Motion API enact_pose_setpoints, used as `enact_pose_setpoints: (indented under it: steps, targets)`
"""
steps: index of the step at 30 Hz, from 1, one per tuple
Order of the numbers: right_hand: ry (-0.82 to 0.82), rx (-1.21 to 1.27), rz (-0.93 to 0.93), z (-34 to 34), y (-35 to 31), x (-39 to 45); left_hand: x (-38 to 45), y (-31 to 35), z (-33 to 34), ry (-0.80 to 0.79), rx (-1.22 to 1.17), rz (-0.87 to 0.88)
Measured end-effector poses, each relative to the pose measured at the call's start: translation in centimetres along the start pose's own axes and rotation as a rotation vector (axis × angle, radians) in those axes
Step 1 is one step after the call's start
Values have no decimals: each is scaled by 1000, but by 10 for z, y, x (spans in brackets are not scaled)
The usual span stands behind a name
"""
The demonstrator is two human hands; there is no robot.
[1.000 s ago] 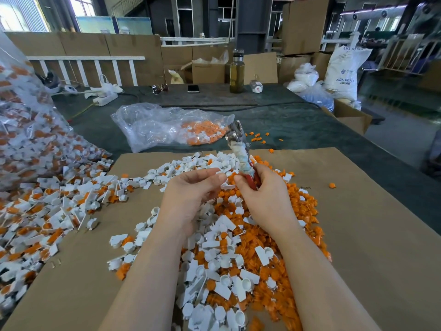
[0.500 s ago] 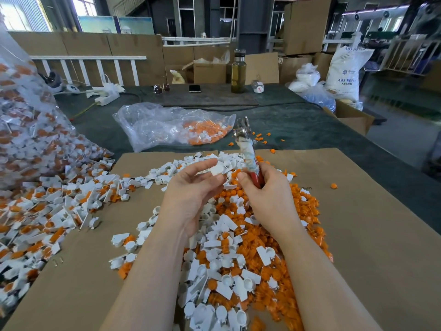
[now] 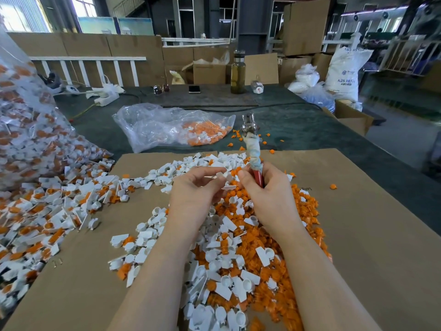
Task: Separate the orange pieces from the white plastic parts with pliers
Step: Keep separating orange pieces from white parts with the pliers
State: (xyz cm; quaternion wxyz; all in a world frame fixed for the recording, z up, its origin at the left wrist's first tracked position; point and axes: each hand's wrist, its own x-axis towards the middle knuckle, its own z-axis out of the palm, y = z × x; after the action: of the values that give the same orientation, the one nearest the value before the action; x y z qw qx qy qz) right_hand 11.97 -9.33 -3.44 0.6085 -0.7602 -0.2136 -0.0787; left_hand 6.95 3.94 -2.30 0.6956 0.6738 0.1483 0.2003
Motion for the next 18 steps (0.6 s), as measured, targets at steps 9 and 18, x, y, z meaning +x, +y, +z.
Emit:
enact_pose_setpoints:
  steps: [9, 18]
  targets:
    - [7, 16, -19, 1, 2, 1, 0, -4, 0, -15, 283, 51]
    - [31, 3, -18, 1, 2, 1, -1, 0, 1, -30, 188, -4]
